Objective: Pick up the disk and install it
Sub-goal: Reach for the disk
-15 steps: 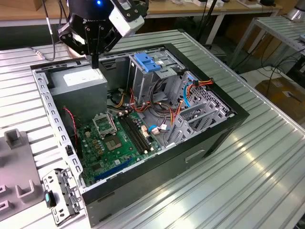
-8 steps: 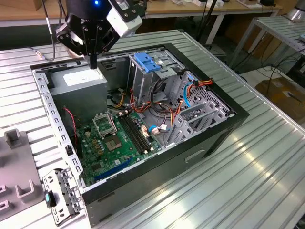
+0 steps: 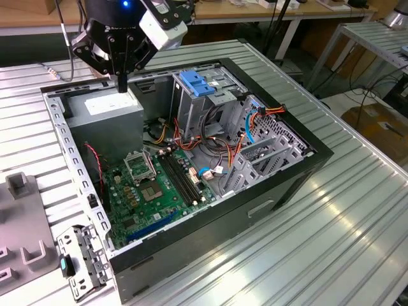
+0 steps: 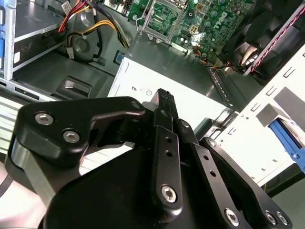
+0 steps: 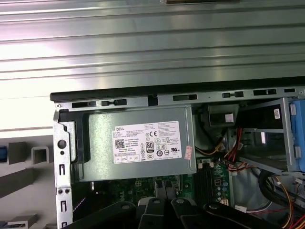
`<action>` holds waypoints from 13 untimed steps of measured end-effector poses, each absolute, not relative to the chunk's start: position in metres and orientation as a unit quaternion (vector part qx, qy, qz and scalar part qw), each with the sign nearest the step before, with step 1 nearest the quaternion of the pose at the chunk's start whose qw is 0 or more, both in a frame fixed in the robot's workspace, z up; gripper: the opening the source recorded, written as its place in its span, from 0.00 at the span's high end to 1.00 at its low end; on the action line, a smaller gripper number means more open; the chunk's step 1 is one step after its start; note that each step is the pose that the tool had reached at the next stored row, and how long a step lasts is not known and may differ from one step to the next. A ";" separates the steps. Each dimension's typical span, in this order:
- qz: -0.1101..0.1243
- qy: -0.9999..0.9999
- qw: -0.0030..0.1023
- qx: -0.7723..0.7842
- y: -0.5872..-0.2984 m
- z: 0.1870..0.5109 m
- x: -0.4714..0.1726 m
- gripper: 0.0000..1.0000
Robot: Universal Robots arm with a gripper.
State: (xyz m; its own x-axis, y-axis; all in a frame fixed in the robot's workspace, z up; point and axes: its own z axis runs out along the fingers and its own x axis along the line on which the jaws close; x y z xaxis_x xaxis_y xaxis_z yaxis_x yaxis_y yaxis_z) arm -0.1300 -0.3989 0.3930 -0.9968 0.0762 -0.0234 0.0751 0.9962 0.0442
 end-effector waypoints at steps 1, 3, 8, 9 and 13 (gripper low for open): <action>0.022 0.999 0.013 0.038 -0.399 0.393 -0.130 0.89; 0.022 0.999 0.012 0.038 -0.399 0.393 -0.131 0.89; 0.022 0.999 0.012 0.038 -0.399 0.393 -0.132 0.89; 0.022 0.999 0.012 0.038 -0.399 0.393 -0.133 0.89; 0.022 0.999 0.012 0.038 -0.399 0.393 -0.133 0.89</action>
